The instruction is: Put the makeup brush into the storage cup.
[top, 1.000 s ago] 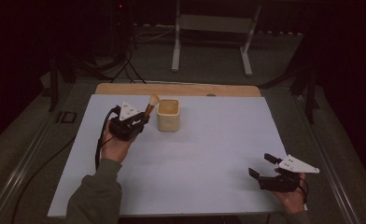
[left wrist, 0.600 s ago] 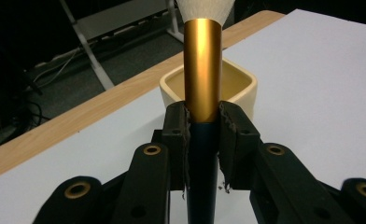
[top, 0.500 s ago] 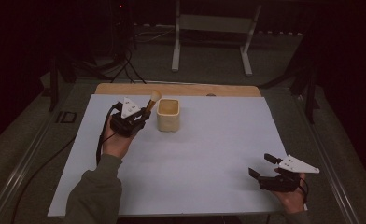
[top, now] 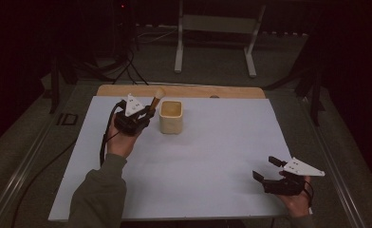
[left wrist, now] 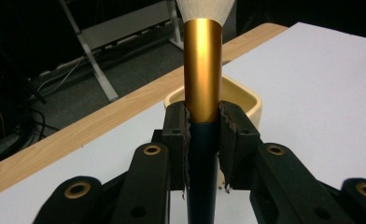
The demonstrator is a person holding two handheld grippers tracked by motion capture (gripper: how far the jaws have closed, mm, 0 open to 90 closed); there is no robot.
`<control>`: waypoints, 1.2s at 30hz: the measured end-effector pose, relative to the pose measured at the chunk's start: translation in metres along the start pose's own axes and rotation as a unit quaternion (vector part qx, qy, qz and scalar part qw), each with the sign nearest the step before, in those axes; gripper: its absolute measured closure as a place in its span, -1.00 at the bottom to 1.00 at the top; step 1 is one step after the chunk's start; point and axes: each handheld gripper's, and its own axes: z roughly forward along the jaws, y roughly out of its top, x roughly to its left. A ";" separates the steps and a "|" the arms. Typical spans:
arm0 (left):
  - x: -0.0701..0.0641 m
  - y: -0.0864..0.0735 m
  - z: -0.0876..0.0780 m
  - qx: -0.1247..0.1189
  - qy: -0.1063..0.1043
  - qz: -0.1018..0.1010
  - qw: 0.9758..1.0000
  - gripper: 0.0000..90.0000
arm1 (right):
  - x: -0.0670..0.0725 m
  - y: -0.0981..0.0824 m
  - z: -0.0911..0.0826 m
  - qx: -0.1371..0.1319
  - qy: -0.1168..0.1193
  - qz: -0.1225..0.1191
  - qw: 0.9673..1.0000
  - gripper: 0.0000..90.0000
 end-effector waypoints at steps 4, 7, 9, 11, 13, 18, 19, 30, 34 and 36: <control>-0.001 0.002 0.002 -0.006 0.000 -0.004 1.000 0.66 | 0.000 0.000 0.000 0.000 0.000 0.001 1.000 -0.76; -0.001 0.003 0.004 -0.008 0.000 -0.005 1.000 0.66 | 0.000 0.000 0.000 0.000 0.000 0.001 1.000 -0.76; -0.001 0.004 0.005 -0.012 0.000 -0.007 1.000 0.66 | 0.000 0.000 0.000 0.000 0.000 0.001 1.000 -0.76; 0.000 0.004 0.006 -0.016 0.001 -0.010 1.000 0.66 | 0.000 0.000 0.000 0.000 0.000 0.001 1.000 -0.76; 0.000 0.005 0.007 -0.017 0.001 -0.013 1.000 0.66 | 0.000 0.000 -0.001 0.000 0.000 0.001 1.000 -0.76; 0.001 0.005 0.009 -0.017 0.002 -0.017 1.000 0.66 | 0.000 0.000 0.000 0.000 0.000 0.001 1.000 -0.76; 0.001 0.005 0.010 -0.018 0.002 -0.018 1.000 0.66 | 0.000 0.000 0.000 0.000 0.000 0.001 1.000 -0.76; 0.000 0.005 0.019 -0.015 0.004 -0.015 1.000 0.66 | 0.000 0.000 0.000 0.000 0.001 0.001 1.000 -0.76; 0.000 0.006 0.022 -0.018 0.001 -0.017 1.000 0.66 | 0.000 0.000 0.000 0.000 0.001 0.000 1.000 -0.76; 0.000 0.006 0.024 -0.020 0.000 -0.021 1.000 0.66 | 0.000 0.000 0.000 0.000 0.001 0.000 1.000 -0.76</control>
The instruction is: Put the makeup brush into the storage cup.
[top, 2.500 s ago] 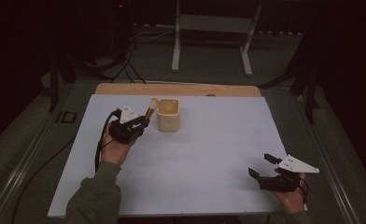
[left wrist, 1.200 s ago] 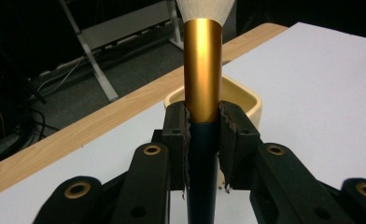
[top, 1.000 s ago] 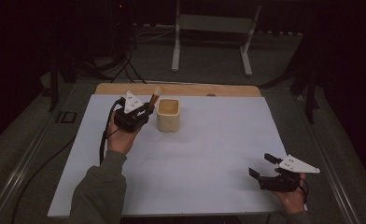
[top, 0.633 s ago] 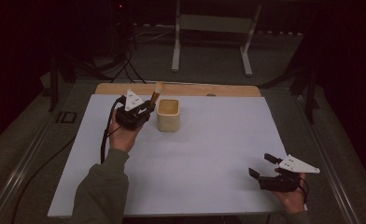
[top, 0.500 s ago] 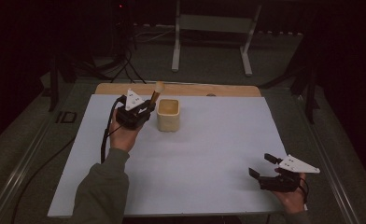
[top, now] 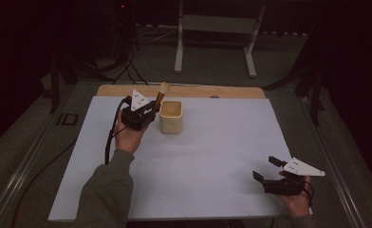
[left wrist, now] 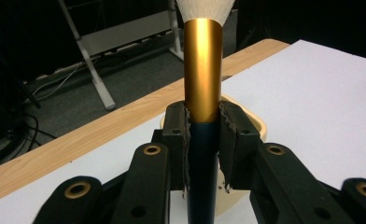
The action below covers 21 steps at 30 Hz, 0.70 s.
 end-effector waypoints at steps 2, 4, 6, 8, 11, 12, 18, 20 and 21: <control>0.000 0.000 0.002 0.002 0.001 0.001 1.000 0.66 | 0.000 0.000 0.000 -0.001 0.000 0.001 1.000 -0.76; 0.001 0.000 0.004 0.002 0.000 -0.001 1.000 0.66 | 0.000 0.000 0.000 -0.001 0.000 0.001 1.000 -0.76; 0.001 0.001 0.005 0.001 0.002 -0.001 1.000 0.66 | 0.000 0.000 0.000 -0.001 0.000 0.001 1.000 -0.76; 0.001 0.001 0.006 0.000 0.000 -0.003 1.000 0.66 | 0.000 0.000 0.000 -0.001 -0.001 0.001 1.000 -0.76; 0.000 0.003 0.006 -0.003 -0.001 -0.002 1.000 0.66 | 0.000 0.000 -0.001 -0.001 -0.001 0.002 1.000 -0.76; -0.001 0.003 0.007 -0.003 -0.001 -0.003 1.000 0.66 | 0.000 0.000 0.000 -0.001 -0.001 0.001 1.000 -0.76; -0.002 0.009 0.007 -0.008 -0.002 0.000 1.000 0.66 | 0.000 0.000 -0.001 -0.001 0.000 0.001 1.000 -0.76; -0.002 0.010 0.007 -0.009 -0.002 -0.002 1.000 0.66 | -0.001 0.000 -0.001 -0.002 -0.001 0.002 1.000 -0.76; -0.002 0.011 0.008 -0.010 -0.002 0.000 1.000 0.66 | -0.001 0.000 -0.001 -0.003 -0.002 0.002 1.000 -0.76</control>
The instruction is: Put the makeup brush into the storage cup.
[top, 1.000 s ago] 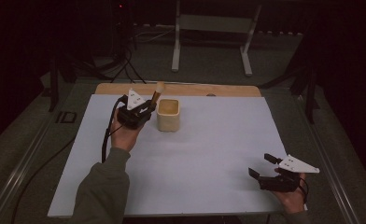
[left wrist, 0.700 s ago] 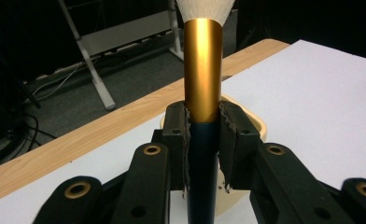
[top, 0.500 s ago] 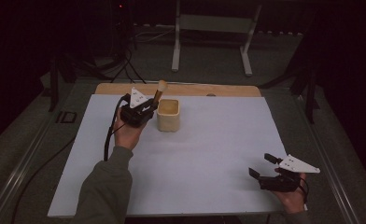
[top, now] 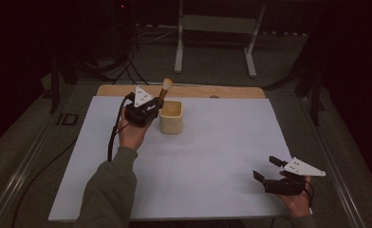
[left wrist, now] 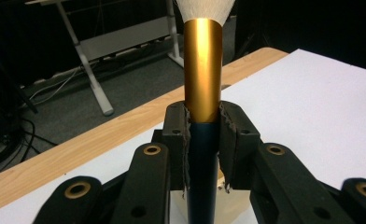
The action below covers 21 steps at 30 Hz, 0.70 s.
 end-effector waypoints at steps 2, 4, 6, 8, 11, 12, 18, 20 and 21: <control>0.000 0.002 0.001 -0.001 0.000 0.000 1.000 0.66 | 0.000 0.000 0.000 -0.001 0.000 0.001 1.000 -0.76; 0.000 0.004 0.001 0.000 0.000 0.001 1.000 0.66 | 0.000 0.000 0.000 -0.001 0.000 0.001 1.000 -0.76; 0.000 0.005 0.002 -0.003 0.000 0.000 1.000 0.66 | 0.000 0.000 0.000 0.000 0.000 0.000 1.000 -0.76; 0.000 0.007 0.002 -0.005 0.001 -0.001 1.000 0.66 | 0.000 0.000 0.000 0.000 0.000 0.000 1.000 -0.76; 0.000 0.009 0.003 -0.006 0.002 0.001 1.000 0.66 | 0.000 0.000 0.000 0.000 0.000 0.001 1.000 -0.76; 0.000 0.010 0.004 -0.006 0.002 0.001 1.000 0.66 | 0.000 0.000 0.000 -0.001 0.000 0.001 1.000 -0.76; -0.001 0.014 0.009 -0.006 0.001 0.002 1.000 0.66 | -0.001 0.000 0.000 -0.001 0.000 0.001 1.000 -0.76; -0.001 0.014 0.010 -0.006 0.000 0.002 1.000 0.66 | -0.001 0.000 0.000 -0.001 0.000 0.001 1.000 -0.76; -0.001 0.014 0.012 -0.006 0.000 0.002 1.000 0.66 | -0.001 0.000 -0.001 -0.001 0.000 0.002 1.000 -0.76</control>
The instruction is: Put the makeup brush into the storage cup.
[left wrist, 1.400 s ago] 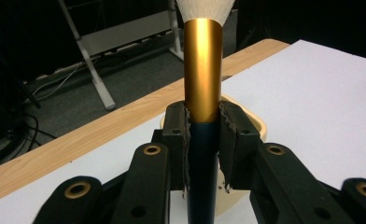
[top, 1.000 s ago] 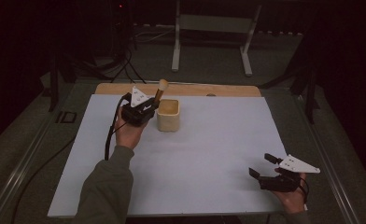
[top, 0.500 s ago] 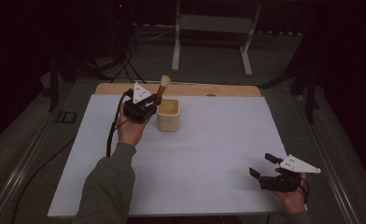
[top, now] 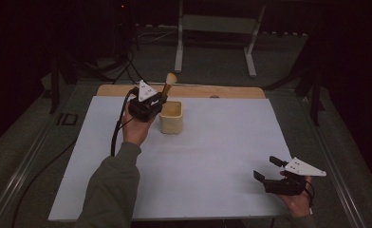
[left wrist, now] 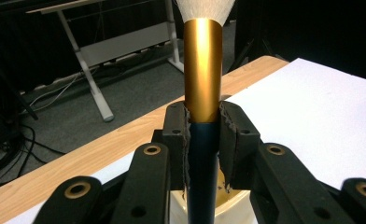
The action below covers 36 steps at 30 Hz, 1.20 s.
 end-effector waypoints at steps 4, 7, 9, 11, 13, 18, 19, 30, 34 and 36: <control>0.000 0.002 0.002 -0.003 -0.001 -0.003 1.000 0.66 | -0.001 -0.001 -0.001 0.000 -0.001 0.002 1.000 -0.76; -0.001 0.004 0.004 -0.007 -0.004 -0.005 1.000 0.66 | -0.001 -0.001 -0.001 -0.001 -0.002 0.001 1.000 -0.76; -0.002 0.006 0.006 -0.008 -0.004 -0.005 1.000 0.66 | -0.001 -0.001 -0.001 -0.002 -0.002 0.001 1.000 -0.76; -0.002 0.007 0.007 -0.009 -0.004 -0.005 1.000 0.66 | -0.001 -0.001 -0.002 -0.001 -0.003 0.002 1.000 -0.76; -0.002 0.008 0.008 -0.009 -0.005 -0.005 1.000 0.66 | -0.001 -0.001 -0.002 -0.002 -0.003 0.002 1.000 -0.76; -0.003 0.014 0.011 -0.016 -0.007 -0.002 1.000 0.66 | -0.002 -0.001 -0.002 -0.003 -0.005 0.003 1.000 -0.76; -0.003 0.014 0.011 -0.016 -0.007 -0.002 1.000 0.66 | -0.002 -0.001 -0.002 -0.003 -0.005 0.003 1.000 -0.76; -0.003 0.020 0.017 -0.020 -0.005 -0.002 1.000 0.66 | -0.002 0.000 -0.003 -0.005 -0.004 0.005 1.000 -0.76; -0.004 0.022 0.020 -0.023 -0.004 0.000 1.000 0.66 | -0.002 0.000 -0.003 -0.005 -0.004 0.005 1.000 -0.76; -0.005 0.022 0.021 -0.023 -0.004 0.003 1.000 0.66 | -0.002 0.000 -0.003 -0.007 -0.004 0.005 1.000 -0.76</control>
